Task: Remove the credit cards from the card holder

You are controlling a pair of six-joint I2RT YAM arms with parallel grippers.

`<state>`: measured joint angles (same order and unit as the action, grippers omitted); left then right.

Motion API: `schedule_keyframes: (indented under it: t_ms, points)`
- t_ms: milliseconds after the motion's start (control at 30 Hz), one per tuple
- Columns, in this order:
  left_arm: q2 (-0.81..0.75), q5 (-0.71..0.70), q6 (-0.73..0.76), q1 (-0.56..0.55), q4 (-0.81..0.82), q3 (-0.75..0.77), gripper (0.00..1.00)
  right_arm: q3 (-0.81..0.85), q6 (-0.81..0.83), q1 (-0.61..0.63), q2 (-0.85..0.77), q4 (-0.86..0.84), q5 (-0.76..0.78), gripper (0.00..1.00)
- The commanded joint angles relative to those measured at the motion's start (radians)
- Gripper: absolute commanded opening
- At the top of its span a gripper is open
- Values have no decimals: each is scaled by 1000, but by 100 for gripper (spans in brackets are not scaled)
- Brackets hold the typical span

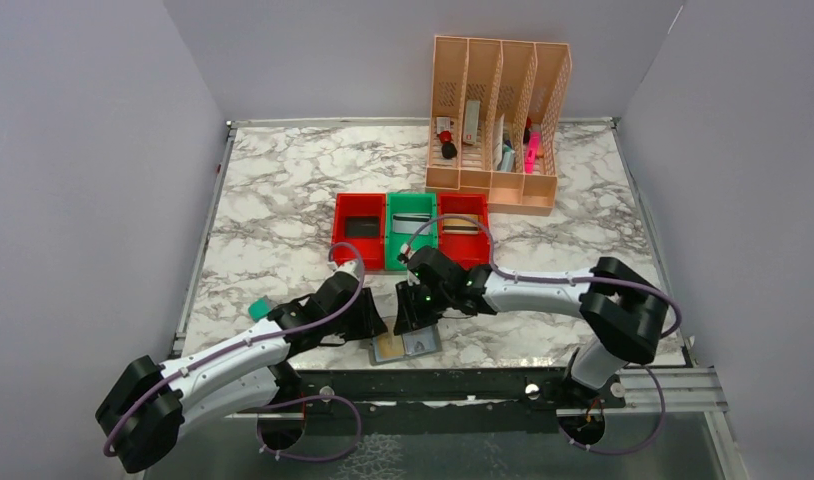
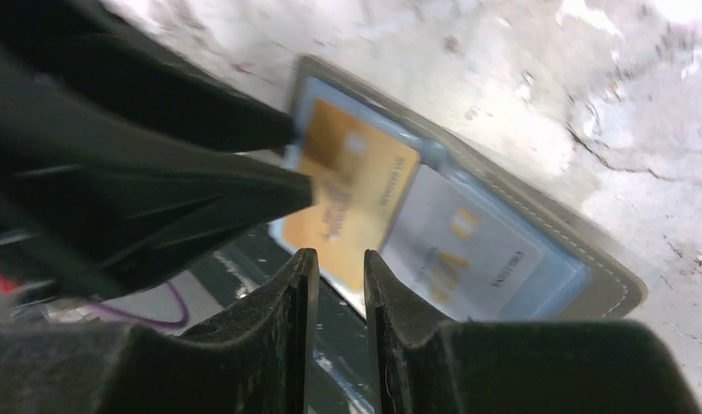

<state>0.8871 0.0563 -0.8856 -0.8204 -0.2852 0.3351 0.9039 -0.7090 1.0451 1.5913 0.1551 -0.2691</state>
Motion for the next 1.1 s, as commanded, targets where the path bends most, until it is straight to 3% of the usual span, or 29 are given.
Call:
schedule_keyframes:
  t_ms: [0, 133, 333, 400, 533, 733, 900, 1000, 1067]
  points:
    - [-29, -14, 3, -4, -96, 32, 46, -37, -31, -1, 71, -44, -23, 31]
    - [-100, -53, -25, -5, -139, 12, 52, -54, -50, -1, 105, -32, 4, 30]
    - [-126, -2, -28, -4, -123, -1, 52, -99, -96, -2, 123, -64, 2, 30]
    - [-129, 9, -28, -4, -122, 1, 44, -107, -106, -1, 125, -66, 11, 30]
    - [-156, -55, -76, -3, -162, 6, 16, -109, -116, -1, 123, -62, 32, 30]
    - [-283, -185, -132, -3, -248, 36, 0, -97, -113, -1, 126, -49, 48, 30]
    - [-375, -235, -164, -4, -281, 40, 1, -94, -111, -1, 122, -60, 33, 31]
    - [-388, -215, -124, -4, -233, 54, 19, -95, -114, -1, 106, -66, 40, 31]
    - [-369, -171, -88, -3, -171, 59, 26, -101, -117, -1, 96, -81, 40, 32]
